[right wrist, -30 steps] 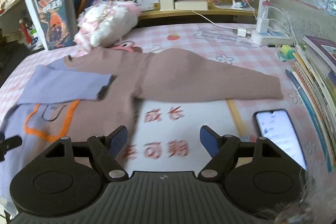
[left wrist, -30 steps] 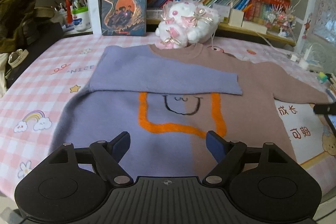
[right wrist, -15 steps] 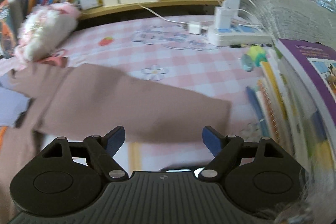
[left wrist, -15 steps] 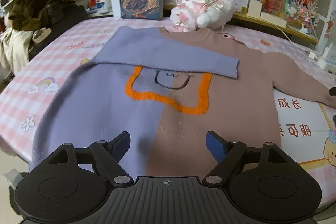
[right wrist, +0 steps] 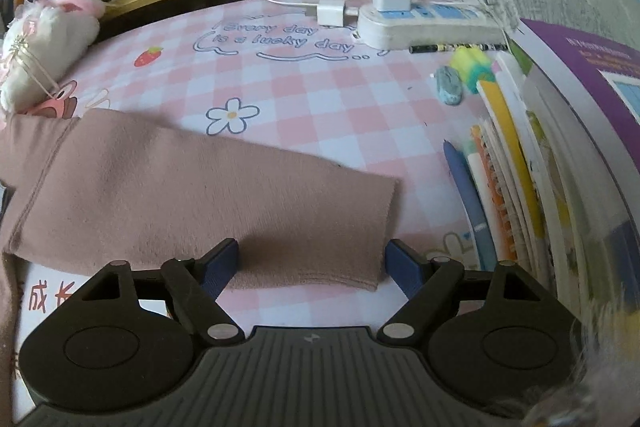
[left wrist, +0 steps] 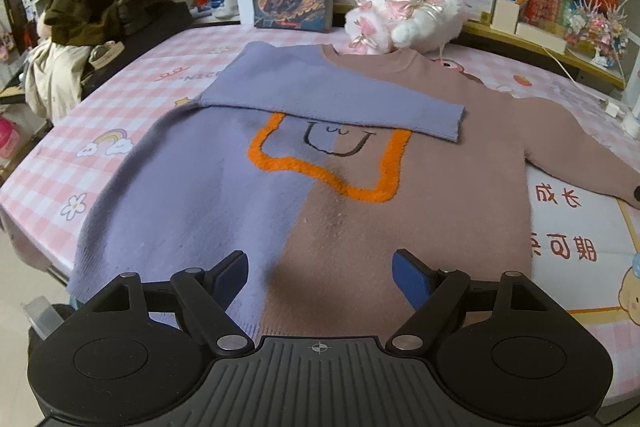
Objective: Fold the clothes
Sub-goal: 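Reach the right gripper to the pink sleeve cuff and grasp it, then fold the pink sleeve across the body over the lavender sleeve, release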
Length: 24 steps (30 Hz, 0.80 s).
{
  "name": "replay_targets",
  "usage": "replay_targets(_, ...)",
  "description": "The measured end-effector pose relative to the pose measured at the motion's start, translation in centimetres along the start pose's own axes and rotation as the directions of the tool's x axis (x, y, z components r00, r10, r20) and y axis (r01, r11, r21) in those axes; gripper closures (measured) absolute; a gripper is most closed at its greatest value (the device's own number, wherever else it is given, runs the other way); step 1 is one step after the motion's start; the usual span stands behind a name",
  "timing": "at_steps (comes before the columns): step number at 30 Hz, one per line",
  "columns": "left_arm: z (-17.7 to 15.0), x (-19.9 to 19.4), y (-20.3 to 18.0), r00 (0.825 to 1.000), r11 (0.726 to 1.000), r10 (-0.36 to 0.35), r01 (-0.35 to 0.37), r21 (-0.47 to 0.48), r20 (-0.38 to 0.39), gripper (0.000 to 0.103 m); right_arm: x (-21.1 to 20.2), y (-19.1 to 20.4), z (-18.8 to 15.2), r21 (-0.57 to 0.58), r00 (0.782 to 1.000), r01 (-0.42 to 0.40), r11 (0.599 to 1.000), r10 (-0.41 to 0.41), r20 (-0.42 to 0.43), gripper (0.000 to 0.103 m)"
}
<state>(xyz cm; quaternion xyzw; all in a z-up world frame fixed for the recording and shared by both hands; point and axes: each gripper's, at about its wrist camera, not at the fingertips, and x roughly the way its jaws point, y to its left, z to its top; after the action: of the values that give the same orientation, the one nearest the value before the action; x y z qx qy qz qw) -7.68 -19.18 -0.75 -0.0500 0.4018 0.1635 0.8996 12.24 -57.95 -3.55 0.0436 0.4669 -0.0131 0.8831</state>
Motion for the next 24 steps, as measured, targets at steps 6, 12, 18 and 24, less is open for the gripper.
replay_targets(6,-0.1,-0.1,-0.1,1.000,1.000,0.005,-0.005,-0.004,-0.002,0.021,-0.3,0.8,0.1,-0.054,0.996,-0.083,0.995,0.084,0.028,0.085)
replay_targets(12,0.1,-0.1,-0.3,1.000,1.000,-0.004,0.004,0.001,0.007,0.021,-1.1,0.7,0.5,0.007,0.987,-0.155,0.988,0.155,0.040,0.093)
replay_targets(18,0.7,0.1,-0.1,0.999,0.999,-0.030,0.029,0.016,0.035,0.021,-4.4,1.8,2.0,0.006,0.963,-0.236,0.972,0.233,0.135,0.093)
replay_targets(24,1.1,0.7,1.4,0.996,0.997,-0.071,0.070,0.025,0.054,0.021,-7.8,5.6,3.3,-0.041,0.924,-0.320,0.947,0.321,0.209,0.093)
